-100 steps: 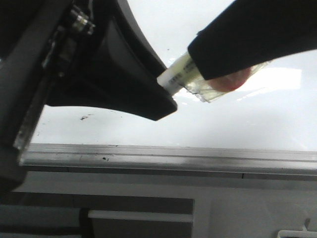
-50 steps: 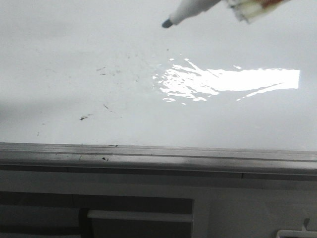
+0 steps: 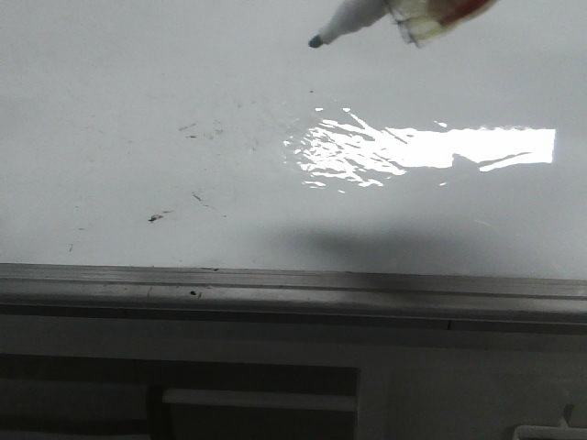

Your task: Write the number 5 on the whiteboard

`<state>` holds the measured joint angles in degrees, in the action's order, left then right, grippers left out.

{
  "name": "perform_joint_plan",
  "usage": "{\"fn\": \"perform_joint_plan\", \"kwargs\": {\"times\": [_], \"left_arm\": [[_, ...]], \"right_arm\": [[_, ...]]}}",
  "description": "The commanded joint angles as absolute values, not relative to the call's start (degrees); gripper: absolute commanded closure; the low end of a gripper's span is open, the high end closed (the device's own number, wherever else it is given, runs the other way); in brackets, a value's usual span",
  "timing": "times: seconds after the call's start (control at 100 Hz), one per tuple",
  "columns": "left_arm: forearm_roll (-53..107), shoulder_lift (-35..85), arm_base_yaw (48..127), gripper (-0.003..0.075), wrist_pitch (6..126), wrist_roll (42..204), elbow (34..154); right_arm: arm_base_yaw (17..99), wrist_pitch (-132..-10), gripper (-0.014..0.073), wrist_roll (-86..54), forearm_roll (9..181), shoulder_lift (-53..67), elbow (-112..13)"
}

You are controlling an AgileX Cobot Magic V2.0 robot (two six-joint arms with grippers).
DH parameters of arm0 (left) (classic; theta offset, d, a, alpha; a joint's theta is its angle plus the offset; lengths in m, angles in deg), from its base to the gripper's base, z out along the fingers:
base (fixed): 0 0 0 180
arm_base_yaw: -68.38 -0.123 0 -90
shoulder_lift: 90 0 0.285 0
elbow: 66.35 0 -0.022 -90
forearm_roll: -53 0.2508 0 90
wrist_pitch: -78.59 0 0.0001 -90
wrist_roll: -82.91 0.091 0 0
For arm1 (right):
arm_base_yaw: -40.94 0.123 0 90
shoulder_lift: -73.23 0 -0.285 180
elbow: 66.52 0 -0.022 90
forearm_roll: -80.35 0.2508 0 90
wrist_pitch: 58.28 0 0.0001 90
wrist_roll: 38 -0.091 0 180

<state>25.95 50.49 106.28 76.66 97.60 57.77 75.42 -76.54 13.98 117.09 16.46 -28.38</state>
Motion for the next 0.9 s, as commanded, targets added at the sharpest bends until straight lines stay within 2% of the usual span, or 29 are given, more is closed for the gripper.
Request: {"fn": "perform_joint_plan", "kwargs": {"times": [0.0, 0.04, 0.33, 0.89], "left_arm": [[24.67, 50.49, 106.15, 0.0694, 82.57, 97.01, 59.33], [24.67, 50.49, 106.15, 0.0741, 82.70, 97.01, 59.33], [24.78, 50.49, 106.15, 0.0741, 82.70, 97.01, 59.33], [24.78, 50.49, 106.15, 0.0741, 82.70, 97.01, 59.33]], "right_arm": [[75.22, -73.12, 0.0636, 13.95, 117.88, 14.32, -31.89], [75.22, -72.45, 0.0636, 13.95, 117.79, 13.32, -32.56], [73.70, -67.47, 0.0636, 13.95, 117.21, 7.02, -34.54], [67.99, -65.58, 0.0636, 14.05, 110.86, 5.41, -34.43]]}}
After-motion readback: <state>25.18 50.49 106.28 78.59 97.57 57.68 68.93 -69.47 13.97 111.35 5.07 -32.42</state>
